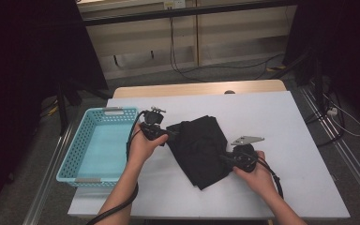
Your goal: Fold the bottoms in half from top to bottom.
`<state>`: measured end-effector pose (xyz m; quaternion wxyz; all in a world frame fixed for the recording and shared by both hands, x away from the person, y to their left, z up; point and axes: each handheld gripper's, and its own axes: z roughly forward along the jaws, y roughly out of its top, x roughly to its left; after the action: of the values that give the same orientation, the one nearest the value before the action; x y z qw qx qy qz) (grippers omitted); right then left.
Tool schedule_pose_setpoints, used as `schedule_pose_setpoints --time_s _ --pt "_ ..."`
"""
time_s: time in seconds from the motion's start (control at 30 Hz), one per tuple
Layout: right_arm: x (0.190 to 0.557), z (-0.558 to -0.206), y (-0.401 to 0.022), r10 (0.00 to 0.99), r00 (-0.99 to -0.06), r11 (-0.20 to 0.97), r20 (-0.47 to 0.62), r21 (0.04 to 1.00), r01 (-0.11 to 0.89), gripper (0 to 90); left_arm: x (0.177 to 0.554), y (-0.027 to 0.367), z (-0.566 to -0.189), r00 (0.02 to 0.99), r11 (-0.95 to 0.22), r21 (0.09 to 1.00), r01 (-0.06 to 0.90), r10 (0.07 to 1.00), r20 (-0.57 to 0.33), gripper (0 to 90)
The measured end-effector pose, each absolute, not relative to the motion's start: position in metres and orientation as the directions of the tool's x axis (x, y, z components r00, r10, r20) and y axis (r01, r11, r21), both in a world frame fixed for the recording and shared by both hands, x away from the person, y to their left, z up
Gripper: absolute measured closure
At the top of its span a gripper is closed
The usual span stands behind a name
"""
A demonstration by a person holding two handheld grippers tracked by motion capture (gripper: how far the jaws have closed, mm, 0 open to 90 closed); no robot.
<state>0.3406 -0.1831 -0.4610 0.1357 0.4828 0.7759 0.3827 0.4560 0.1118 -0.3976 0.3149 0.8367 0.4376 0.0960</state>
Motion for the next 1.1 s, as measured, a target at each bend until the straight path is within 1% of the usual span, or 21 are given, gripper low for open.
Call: schedule_pose_setpoints --time_s 0.17,0.23,0.3,0.33,0.37,0.4,0.43,0.47,0.5,0.57,0.67,0.77,0.87,0.93,1.0,1.1 --pt "0.334 -0.458 -0.181 0.848 -0.495 0.216 0.191 0.727 0.651 78.5 0.45 0.113 -0.398 0.607 -0.423 0.619 0.662 0.787 -0.11 14.3" --pt "0.326 -0.454 -0.176 0.837 -0.51 0.222 0.199 0.729 0.648 78.7 0.448 0.113 -0.398 0.609 -0.423 0.619 0.662 0.785 -0.115 14.0" --pt "0.317 -0.449 -0.173 0.829 -0.527 0.242 0.187 0.729 0.64 78.6 0.444 0.115 -0.4 0.613 -0.423 0.62 0.661 0.781 -0.121 13.7" --pt "0.313 -0.447 -0.171 0.829 -0.535 0.264 0.163 0.729 0.631 77.8 0.443 0.115 -0.4 0.613 -0.421 0.623 0.66 0.78 -0.122 13.6" --pt "0.309 -0.447 -0.17 0.834 -0.532 0.275 0.143 0.729 0.627 75.4 0.442 0.114 -0.402 0.617 -0.431 0.619 0.657 0.779 -0.113 13.7" --pt "0.306 -0.447 -0.17 0.847 -0.522 0.286 0.105 0.737 0.612 69.2 0.442 0.114 -0.403 0.62 -0.44 0.61 0.659 0.777 -0.11 13.7" --pt "0.305 -0.448 -0.171 0.853 -0.514 0.288 0.093 0.737 0.611 62.7 0.441 0.114 -0.403 0.622 -0.447 0.603 0.661 0.776 -0.106 13.7" --pt "0.306 -0.449 -0.171 0.862 -0.501 0.283 0.081 0.743 0.607 51.8 0.441 0.114 -0.404 0.62 -0.443 0.605 0.661 0.777 -0.109 13.5" --pt "0.307 -0.449 -0.172 0.87 -0.488 0.277 0.073 0.746 0.606 45.8 0.44 0.114 -0.405 0.621 -0.442 0.607 0.66 0.776 -0.11 13.2" --pt "0.309 -0.448 -0.174 0.878 -0.474 0.268 0.061 0.759 0.593 43.8 0.439 0.114 -0.406 0.622 -0.446 0.604 0.66 0.776 -0.106 13.1" --pt "0.315 -0.447 -0.175 0.892 -0.449 0.25 0.055 0.767 0.591 36.7 0.438 0.115 -0.407 0.621 -0.445 0.606 0.66 0.777 -0.106 13.0" --pt "0.322 -0.451 -0.174 0.895 -0.442 0.244 0.062 0.761 0.601 34.1 0.437 0.114 -0.407 0.622 -0.446 0.609 0.655 0.776 -0.101 12.9" --pt "0.326 -0.457 -0.172 0.897 -0.438 0.256 0.059 0.739 0.623 33.3 0.437 0.115 -0.407 0.626 -0.452 0.607 0.654 0.773 -0.099 12.8" --pt "0.327 -0.461 -0.173 0.897 -0.438 0.261 0.062 0.726 0.637 31.0 0.436 0.115 -0.408 0.627 -0.452 0.608 0.653 0.773 -0.099 12.8" --pt "0.327 -0.464 -0.176 0.896 -0.432 0.225 0.101 0.735 0.639 31.7 0.436 0.114 -0.408 0.628 -0.453 0.609 0.651 0.772 -0.096 12.8" --pt "0.326 -0.465 -0.176 0.897 -0.433 0.232 0.091 0.736 0.636 31.6 0.436 0.113 -0.409 0.62 -0.438 0.617 0.654 0.777 -0.106 12.8"
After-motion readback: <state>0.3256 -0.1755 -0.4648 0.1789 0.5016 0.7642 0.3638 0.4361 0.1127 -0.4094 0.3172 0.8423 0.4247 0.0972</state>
